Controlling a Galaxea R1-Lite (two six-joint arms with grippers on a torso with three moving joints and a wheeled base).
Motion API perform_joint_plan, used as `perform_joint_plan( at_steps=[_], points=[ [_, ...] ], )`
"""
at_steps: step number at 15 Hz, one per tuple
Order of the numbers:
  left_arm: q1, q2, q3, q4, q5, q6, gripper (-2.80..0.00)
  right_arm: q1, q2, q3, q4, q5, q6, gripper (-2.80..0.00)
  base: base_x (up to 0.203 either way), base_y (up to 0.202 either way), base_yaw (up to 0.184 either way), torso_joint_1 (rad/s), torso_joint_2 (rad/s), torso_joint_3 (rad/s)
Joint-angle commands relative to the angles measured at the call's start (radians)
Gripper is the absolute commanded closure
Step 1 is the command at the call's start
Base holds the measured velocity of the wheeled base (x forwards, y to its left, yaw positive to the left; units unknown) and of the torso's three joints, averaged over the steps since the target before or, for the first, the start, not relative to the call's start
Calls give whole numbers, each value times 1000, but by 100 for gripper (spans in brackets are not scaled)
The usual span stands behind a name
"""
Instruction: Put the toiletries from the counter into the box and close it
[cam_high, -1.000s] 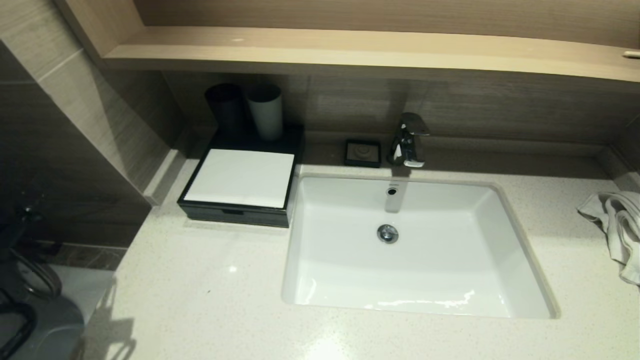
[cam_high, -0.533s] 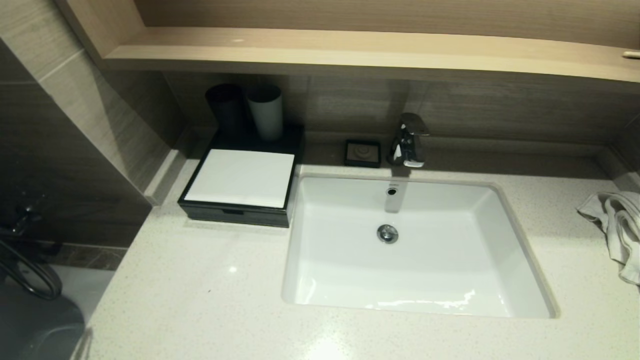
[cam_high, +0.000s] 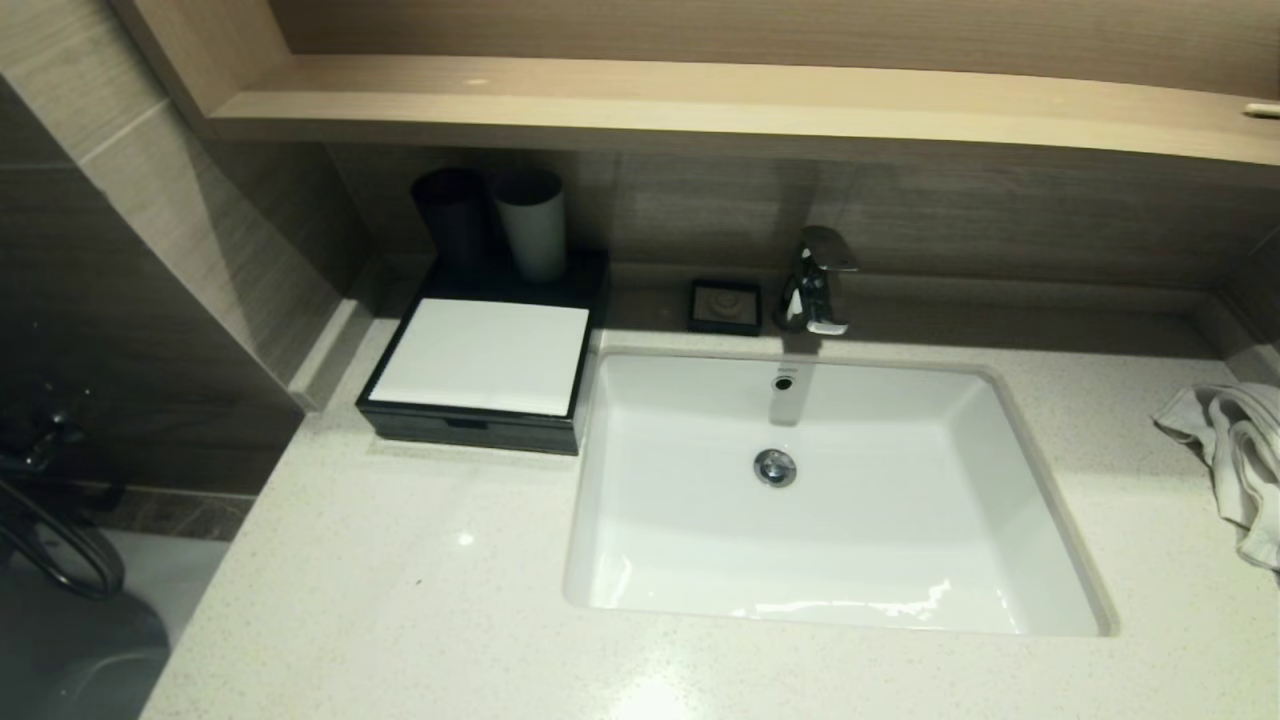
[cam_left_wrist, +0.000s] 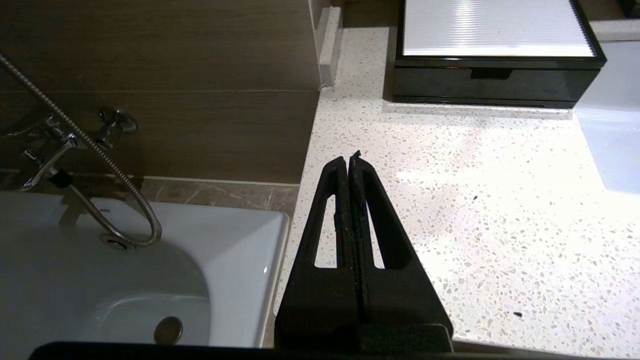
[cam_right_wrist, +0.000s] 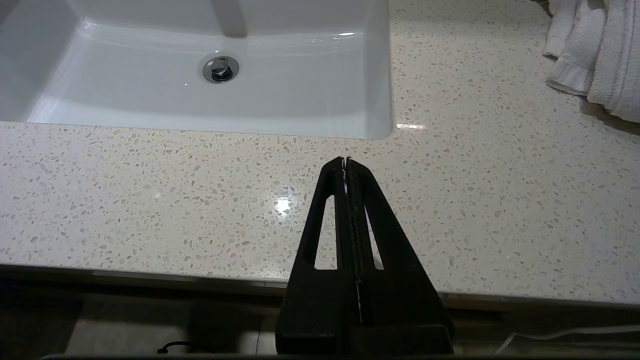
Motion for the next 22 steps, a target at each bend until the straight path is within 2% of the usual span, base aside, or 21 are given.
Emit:
perform_joint_plan(
  at_steps=[1, 4, 7, 12, 15, 17, 22],
  points=[
    [5, -76, 17, 17, -9, 1, 0, 0, 0, 0, 0, 0, -1, 0, 0, 0, 0, 0, 0, 0],
    [3, -126, 35, 60, -11, 3, 0, 0, 0, 0, 0, 0, -1, 0, 0, 0, 0, 0, 0, 0],
    [2, -185, 53, 63, -48, 3, 0, 0, 0, 0, 0, 0, 0, 0, 0, 0, 0, 0, 0, 0],
    [2, -205, 96, 36, -55, 11, 0, -2, 0, 0, 0, 0, 0, 0, 0, 0, 0, 0, 0, 0],
    [2, -207, 97, 103, -82, -1, 0, 0, 0, 0, 0, 0, 0, 0, 0, 0, 0, 0, 0, 0],
    [2, -206, 96, 160, -85, -30, 0, 0, 0, 0, 0, 0, 0, 0, 0, 0, 0, 0, 0, 0],
    [2, -207, 95, 233, -85, -50, 0, -1, 0, 0, 0, 0, 0, 0, 0, 0, 0, 0, 0, 0]
  ],
)
